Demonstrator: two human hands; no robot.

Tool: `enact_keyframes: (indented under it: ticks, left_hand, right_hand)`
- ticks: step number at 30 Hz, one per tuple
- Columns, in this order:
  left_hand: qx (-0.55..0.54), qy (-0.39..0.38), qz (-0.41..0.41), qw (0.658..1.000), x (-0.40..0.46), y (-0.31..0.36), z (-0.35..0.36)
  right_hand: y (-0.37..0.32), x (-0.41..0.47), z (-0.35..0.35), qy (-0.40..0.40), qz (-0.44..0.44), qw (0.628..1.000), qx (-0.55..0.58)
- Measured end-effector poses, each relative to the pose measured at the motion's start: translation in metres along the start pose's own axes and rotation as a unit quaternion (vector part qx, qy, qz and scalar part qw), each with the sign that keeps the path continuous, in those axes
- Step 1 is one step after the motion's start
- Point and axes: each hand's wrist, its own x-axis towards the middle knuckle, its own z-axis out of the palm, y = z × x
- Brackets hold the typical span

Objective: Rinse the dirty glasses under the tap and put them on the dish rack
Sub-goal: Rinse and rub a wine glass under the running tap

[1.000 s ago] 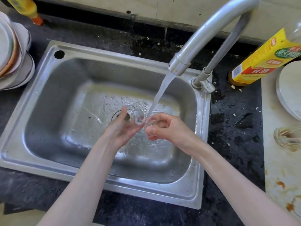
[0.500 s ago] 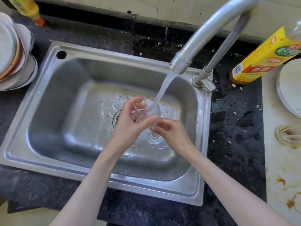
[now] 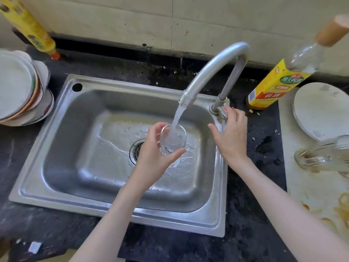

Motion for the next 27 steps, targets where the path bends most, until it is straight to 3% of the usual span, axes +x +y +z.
enact_keyframes:
  ticks: [4, 18, 27]
  left_hand:
    - [0.001, 0.000, -0.002, 1.000, 0.001, 0.009, 0.001]
    - [0.004, -0.002, 0.019, 1.000, 0.005, 0.030, 0.000]
    - [0.026, -0.004, 0.014, 1.000, 0.004, 0.036, -0.002]
  right_hand:
    - [0.004, 0.008, 0.000, -0.054, -0.023, 0.996, -0.068]
    - [0.004, 0.018, -0.018, -0.092, -0.009, 0.995, -0.037]
    - [0.014, 0.041, -0.031, -0.105, 0.172, 0.969, 0.144]
